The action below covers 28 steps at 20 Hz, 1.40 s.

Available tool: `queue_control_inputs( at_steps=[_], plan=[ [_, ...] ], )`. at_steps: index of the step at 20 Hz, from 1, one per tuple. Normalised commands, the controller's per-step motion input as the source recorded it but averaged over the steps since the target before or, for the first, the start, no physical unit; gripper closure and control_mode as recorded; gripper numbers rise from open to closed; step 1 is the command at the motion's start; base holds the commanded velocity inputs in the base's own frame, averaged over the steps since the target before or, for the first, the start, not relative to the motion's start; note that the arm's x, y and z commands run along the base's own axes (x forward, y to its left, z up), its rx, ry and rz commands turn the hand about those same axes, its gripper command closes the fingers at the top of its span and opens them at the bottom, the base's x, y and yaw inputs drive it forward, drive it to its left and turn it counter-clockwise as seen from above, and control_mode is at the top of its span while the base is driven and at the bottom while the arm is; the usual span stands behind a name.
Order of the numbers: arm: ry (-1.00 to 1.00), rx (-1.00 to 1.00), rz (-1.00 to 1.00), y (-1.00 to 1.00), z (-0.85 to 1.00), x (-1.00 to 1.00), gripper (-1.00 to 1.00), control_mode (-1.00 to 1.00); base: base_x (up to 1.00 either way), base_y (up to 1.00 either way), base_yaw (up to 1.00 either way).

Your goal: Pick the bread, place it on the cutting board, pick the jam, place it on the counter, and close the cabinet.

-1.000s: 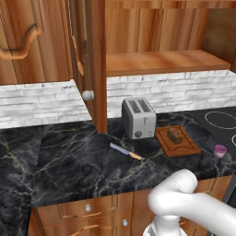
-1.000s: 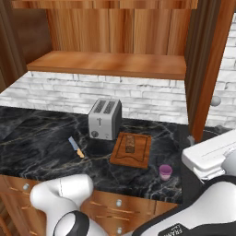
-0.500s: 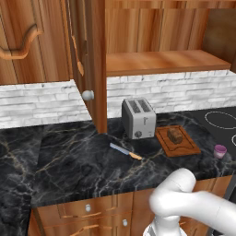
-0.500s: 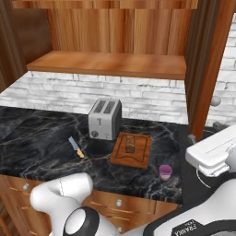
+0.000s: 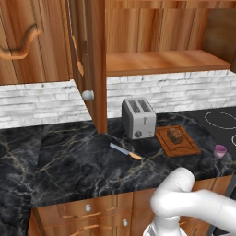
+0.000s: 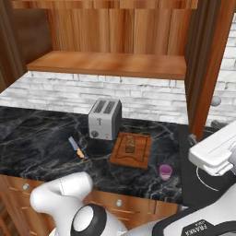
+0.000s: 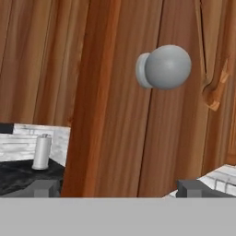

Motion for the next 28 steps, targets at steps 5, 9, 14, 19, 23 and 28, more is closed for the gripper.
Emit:
queue_control_inputs(
  at_steps=[5, 9, 14, 19, 23, 28],
  plan=[
    [0.03, 0.02, 0.09, 0.04, 0.0, 0.0, -1.0, -1.0, 0.0, 0.0, 0.0],
    [0.05, 0.0, 0.07, 0.14, 0.0, 0.0, -1.0, -1.0, 0.0, 0.0, 0.0],
    [0.05, 0.01, 0.04, 0.2, 0.0, 0.0, -1.0, -1.0, 0.0, 0.0, 0.0],
    [0.07, 0.02, 0.03, 0.26, 0.0, 0.0, -1.0, -1.0, 0.0, 0.0, 0.0],
    [0.08, 0.07, 0.02, 0.21, 0.0, 0.0, -1.0, -1.0, 0.0, 0.0, 0.0],
    [0.08, 0.07, 0.02, 0.21, 0.0, 0.0, -1.0, -1.0, 0.0, 0.0, 0.0]
  ],
)
